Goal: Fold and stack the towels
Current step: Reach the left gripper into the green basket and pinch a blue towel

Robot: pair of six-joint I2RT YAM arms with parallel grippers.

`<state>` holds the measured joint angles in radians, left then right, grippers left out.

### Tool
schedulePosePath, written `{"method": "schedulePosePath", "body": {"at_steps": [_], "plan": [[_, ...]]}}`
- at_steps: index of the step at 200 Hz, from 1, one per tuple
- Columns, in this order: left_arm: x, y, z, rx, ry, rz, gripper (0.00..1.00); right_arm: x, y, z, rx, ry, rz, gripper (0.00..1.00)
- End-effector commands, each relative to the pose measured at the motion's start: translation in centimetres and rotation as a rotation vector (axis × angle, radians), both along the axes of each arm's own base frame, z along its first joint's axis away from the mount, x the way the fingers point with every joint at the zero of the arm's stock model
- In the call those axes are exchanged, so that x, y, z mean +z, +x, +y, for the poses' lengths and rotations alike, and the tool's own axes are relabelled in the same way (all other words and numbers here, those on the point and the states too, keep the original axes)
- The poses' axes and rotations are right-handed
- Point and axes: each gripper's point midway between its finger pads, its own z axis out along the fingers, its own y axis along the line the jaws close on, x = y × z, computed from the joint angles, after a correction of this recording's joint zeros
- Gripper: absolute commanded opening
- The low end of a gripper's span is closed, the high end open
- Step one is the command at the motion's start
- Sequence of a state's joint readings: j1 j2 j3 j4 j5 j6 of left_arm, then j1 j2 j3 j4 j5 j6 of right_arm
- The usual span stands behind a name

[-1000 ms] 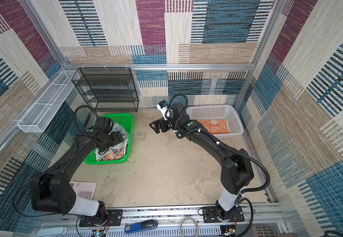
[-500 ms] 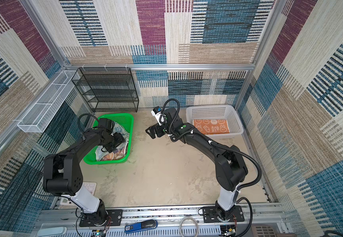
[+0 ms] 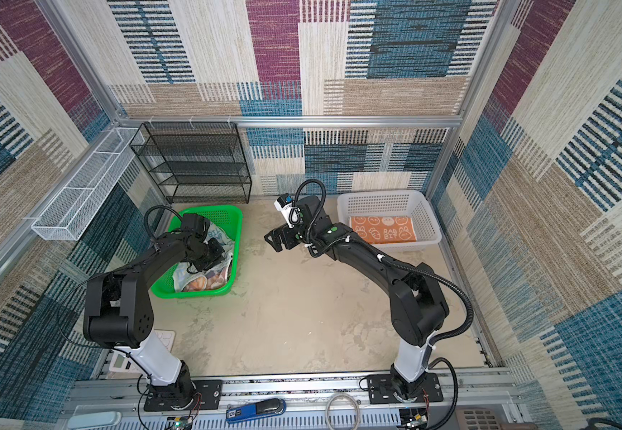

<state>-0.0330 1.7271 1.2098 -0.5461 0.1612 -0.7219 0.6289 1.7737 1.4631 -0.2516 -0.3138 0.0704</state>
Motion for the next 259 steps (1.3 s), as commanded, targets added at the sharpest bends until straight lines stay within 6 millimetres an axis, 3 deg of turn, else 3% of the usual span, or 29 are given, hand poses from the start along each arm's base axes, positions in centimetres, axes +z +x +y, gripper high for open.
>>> {"method": "schedulePosePath", "body": {"at_steps": [1,37,70,95,143,218,259], "plan": [[0.8,0.9,0.3,0.033,-0.002,-0.029,0.14,0.2,0.1,0.2,0.003,0.006,-0.016,0.99],[1.8,1.1,-0.7,0.028,-0.066,-0.054,0.09,0.2,0.0,0.1,0.003,0.001,-0.014,0.99],[3.0,-0.2,-1.8,0.034,-0.149,-0.073,0.16,0.0,0.0,0.1,0.005,0.002,-0.005,0.99],[2.9,-1.6,-0.8,0.074,-0.154,-0.064,0.24,-0.2,-0.1,0.1,0.005,0.003,-0.001,0.99],[0.0,-2.7,1.6,0.196,-0.237,-0.025,0.34,0.7,-0.9,0.9,0.054,0.034,-0.006,0.99],[-2.1,-2.9,4.4,0.292,-0.224,-0.014,0.39,0.6,-1.2,1.5,0.071,0.029,-0.010,0.99],[-2.0,-2.2,5.1,0.310,-0.228,-0.064,0.39,0.6,-1.1,1.7,0.078,0.030,-0.008,0.99]]}}
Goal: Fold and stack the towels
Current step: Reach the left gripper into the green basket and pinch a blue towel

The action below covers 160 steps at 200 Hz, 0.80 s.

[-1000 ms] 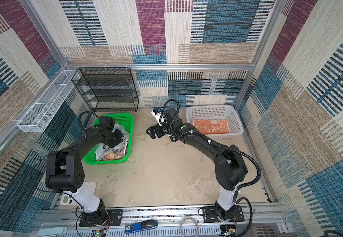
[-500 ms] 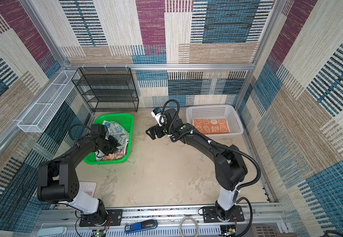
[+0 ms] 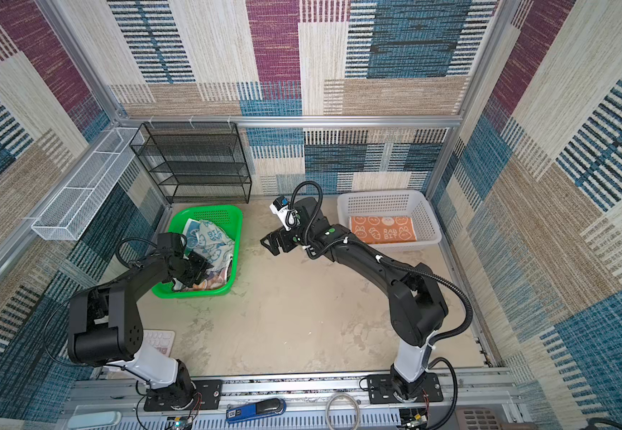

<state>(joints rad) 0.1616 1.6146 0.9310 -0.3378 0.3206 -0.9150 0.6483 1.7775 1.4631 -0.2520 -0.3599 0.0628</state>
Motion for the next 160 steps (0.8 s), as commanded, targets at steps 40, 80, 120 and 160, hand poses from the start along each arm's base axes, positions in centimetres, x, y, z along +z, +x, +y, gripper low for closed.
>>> {"method": "schedulePosePath", "body": {"at_steps": [40,80,120,160], "plan": [[1.1,2.5,0.5,0.037,-0.006,-0.103,0.31,0.5,0.1,0.4,0.013,0.015,-0.018,0.99],[1.4,3.4,0.7,0.034,0.003,-0.114,0.16,0.2,0.1,0.3,0.012,0.009,-0.016,0.99],[2.2,4.1,0.8,0.025,0.007,-0.137,0.00,0.2,0.1,0.3,0.008,0.007,-0.015,0.99],[8.4,5.6,-0.1,-0.042,0.054,-0.260,0.00,1.3,0.4,-0.2,-0.029,0.010,-0.032,0.99]]}}
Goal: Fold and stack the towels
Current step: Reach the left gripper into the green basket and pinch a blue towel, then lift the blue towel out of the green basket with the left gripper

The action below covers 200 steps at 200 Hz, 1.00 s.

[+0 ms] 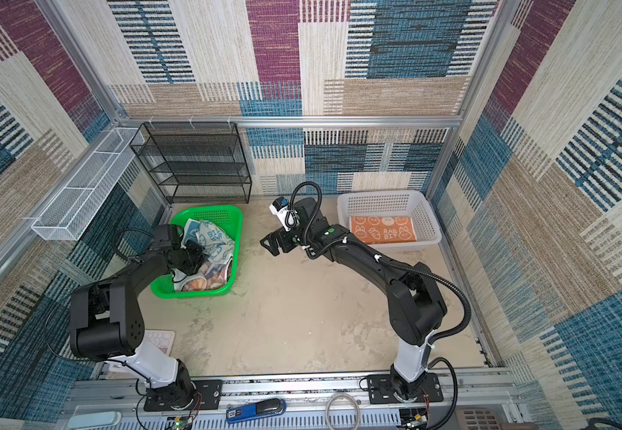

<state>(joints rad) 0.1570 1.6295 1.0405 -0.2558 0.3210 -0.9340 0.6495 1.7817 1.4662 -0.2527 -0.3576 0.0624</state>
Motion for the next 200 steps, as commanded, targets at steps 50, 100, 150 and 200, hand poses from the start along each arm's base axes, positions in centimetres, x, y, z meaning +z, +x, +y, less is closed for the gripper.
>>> {"method": "schedulePosePath", "body": {"at_steps": [50,100,150,200], "plan": [[15.7,2.0,-7.9,-0.252,0.150,-0.318,0.00,3.8,1.6,-2.7,-0.189,-0.006,-0.052,0.99],[24.8,0.9,-20.3,-0.494,0.149,-0.534,0.00,3.1,3.1,-9.7,-0.371,0.038,0.042,0.99],[29.4,-2.4,-31.3,-0.704,0.068,-0.651,0.00,-0.2,2.9,-16.2,-0.532,0.010,0.112,0.99],[33.9,-6.1,-39.0,-0.855,-0.067,-0.716,0.00,1.4,0.9,-21.7,-0.656,0.046,0.075,0.99]]}}
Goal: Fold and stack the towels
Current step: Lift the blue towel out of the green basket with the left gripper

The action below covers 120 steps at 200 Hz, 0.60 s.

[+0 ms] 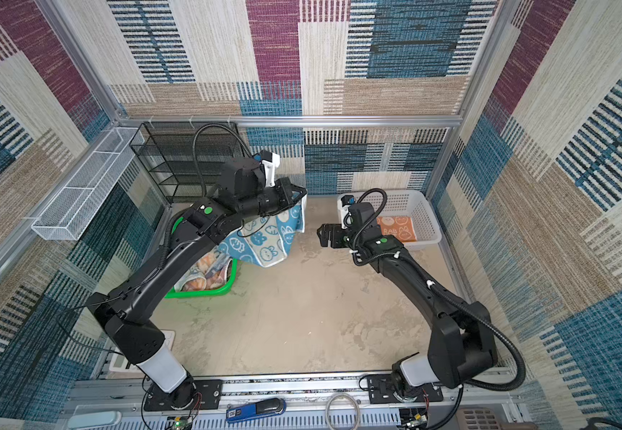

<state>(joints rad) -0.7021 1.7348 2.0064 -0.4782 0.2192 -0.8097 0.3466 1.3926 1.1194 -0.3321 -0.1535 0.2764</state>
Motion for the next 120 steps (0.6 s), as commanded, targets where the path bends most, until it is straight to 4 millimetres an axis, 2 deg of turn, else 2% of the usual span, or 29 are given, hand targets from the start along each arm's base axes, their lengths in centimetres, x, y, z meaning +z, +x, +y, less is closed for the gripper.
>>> {"method": "schedulePosePath", "body": {"at_steps": [1,43,70,82,91,105,120], "plan": [[1.1,-1.1,-1.7,-0.057,-0.022,0.005,0.00,1.5,-0.2,-2.2,-0.074,0.021,-0.043,0.99],[0.8,-1.7,-3.1,-0.116,-0.099,0.075,0.00,4.2,-1.2,-5.2,-0.158,0.013,-0.118,0.99],[1.3,-1.6,-3.1,-0.116,-0.094,0.067,0.00,4.7,-1.1,-5.3,-0.164,0.019,-0.132,0.99],[1.0,-1.4,-3.2,-0.117,-0.092,0.078,0.00,4.6,-1.0,-5.2,-0.159,0.021,-0.130,0.99],[-0.1,-0.8,-2.7,-0.093,-0.060,0.103,0.00,4.5,-1.1,-5.1,-0.155,0.025,-0.131,0.99],[-3.0,0.4,-1.4,-0.032,0.013,0.148,0.00,4.2,-1.2,-4.8,-0.138,0.035,-0.137,0.99],[-8.1,1.7,0.8,0.030,0.086,0.241,0.00,3.6,-1.3,-4.2,-0.099,0.042,-0.127,0.99]]}}
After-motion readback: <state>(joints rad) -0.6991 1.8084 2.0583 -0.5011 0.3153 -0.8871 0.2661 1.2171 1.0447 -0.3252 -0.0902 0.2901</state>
